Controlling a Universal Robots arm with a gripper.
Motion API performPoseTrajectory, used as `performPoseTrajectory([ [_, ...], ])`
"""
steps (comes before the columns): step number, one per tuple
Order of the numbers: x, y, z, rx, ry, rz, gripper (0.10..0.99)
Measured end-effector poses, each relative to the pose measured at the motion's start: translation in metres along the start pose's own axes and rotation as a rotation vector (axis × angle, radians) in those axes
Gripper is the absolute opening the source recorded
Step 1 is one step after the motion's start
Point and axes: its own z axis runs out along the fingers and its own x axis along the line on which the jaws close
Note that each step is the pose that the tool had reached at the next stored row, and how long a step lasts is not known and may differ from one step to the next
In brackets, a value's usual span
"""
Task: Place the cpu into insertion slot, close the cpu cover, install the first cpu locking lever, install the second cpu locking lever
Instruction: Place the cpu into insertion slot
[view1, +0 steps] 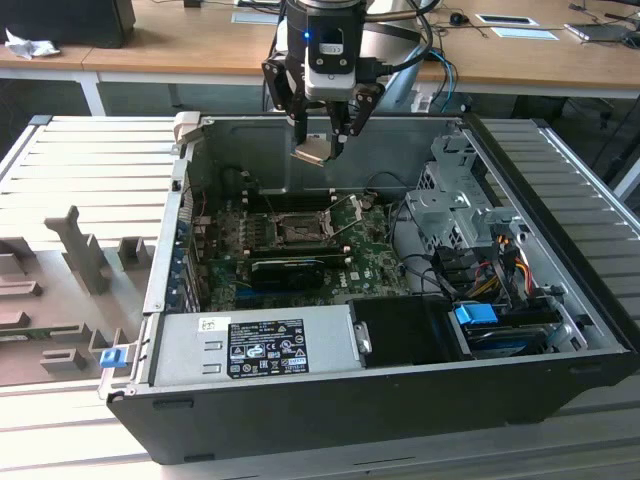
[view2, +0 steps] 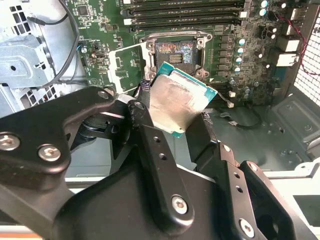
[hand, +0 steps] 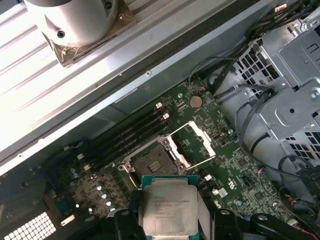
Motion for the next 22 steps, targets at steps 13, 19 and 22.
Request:
performPoseTrajectory([
  [13,0.0,0.0,0.0005,-0.001,-0.0048,0.054,0.529],
  [19,0.0,-0.0001,0.0008,-0.002,-0.0081,0.09,0.529],
  [22,0.0,-0.0001,0.001,-0.002,-0.0101,0.113,0.529],
])
